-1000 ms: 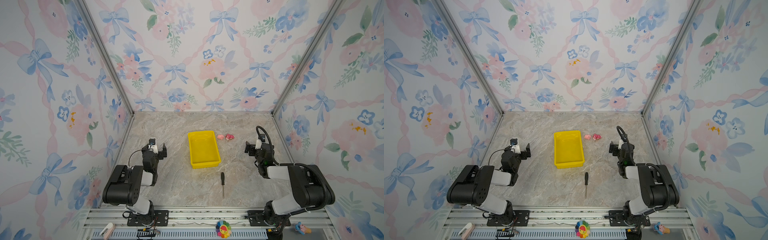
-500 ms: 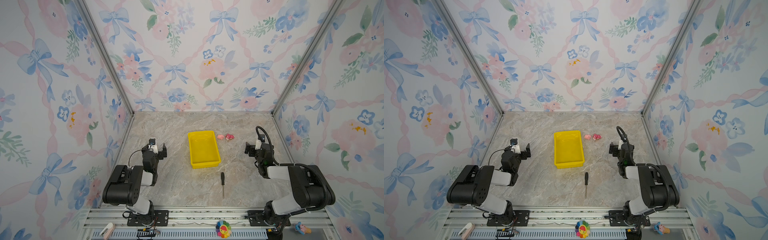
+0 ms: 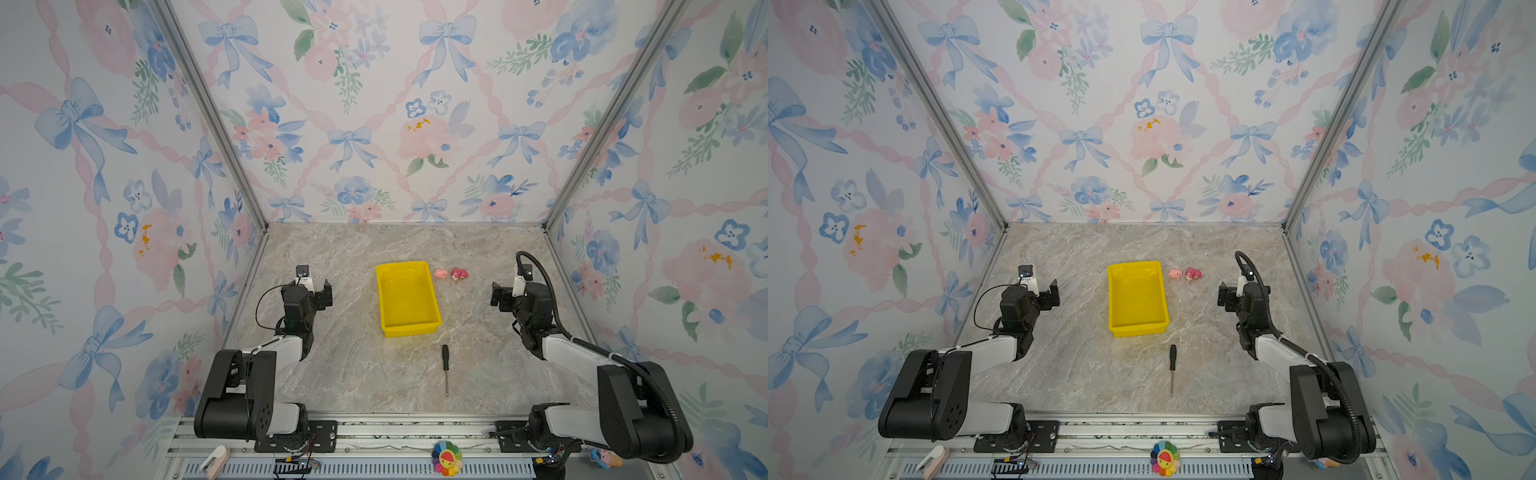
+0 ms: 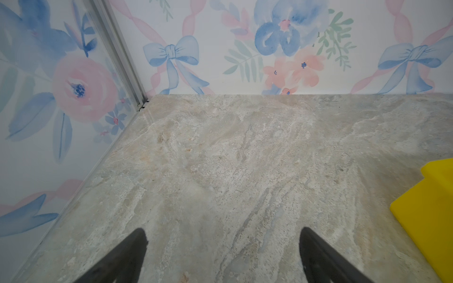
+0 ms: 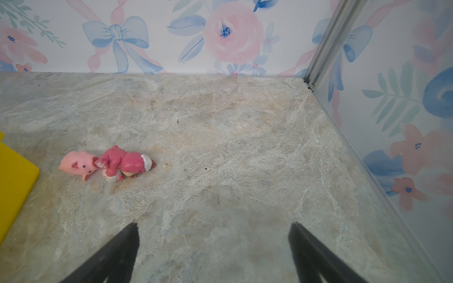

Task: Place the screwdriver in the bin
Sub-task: 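Move the right gripper over the black screwdriver while the left arm rises toward the bin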

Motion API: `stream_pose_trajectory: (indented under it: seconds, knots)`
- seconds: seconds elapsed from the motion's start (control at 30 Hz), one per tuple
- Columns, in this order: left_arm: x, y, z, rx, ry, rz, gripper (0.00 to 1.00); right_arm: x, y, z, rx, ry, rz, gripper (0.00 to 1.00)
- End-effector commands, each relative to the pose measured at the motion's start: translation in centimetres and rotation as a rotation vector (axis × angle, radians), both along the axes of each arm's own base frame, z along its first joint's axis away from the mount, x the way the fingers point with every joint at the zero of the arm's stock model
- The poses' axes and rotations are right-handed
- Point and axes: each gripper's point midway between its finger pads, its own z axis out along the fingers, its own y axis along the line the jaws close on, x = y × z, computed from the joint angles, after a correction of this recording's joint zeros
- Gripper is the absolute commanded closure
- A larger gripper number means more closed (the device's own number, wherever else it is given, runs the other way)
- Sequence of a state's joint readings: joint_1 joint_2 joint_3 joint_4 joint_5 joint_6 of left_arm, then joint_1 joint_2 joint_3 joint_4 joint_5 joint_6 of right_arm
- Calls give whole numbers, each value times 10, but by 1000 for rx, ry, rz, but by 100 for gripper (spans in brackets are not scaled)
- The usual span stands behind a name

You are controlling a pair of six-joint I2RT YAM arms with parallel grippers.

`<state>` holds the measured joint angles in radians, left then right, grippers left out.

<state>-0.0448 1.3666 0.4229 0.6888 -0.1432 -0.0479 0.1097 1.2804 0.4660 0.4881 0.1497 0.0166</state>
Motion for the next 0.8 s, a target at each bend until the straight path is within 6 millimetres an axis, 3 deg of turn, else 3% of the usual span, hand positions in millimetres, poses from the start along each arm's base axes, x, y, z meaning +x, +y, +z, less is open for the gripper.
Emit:
stream_pose_trajectory:
  seconds: [0.0, 0.13, 0.33, 0.5, 0.63, 0.67, 0.77]
  knots:
    - [-6, -4, -5, -47, 88, -12, 2, -7, -3, 17, 36, 10, -53, 3]
    - [-6, -11, 8, -110, 102, -30, 2, -20, -16, 24, 116, 99, -183, 3]
    - [-8, -20, 14, -195, 204, 2, 3, -35, -13, 30, 182, 228, -243, 3]
    - [-10, -53, 8, -222, 323, -142, 3, -55, -15, 31, 237, 337, -324, 3]
    - [-17, -68, 11, -224, 335, -188, 3, -66, -8, 22, 236, 462, -317, 3]
    - [-11, -74, 28, -227, 303, -201, 3, -68, -2, 18, 240, 495, -300, 3]
    - [-15, -88, 36, -224, 320, -233, 2, -76, 19, 14, 224, 548, -238, 3]
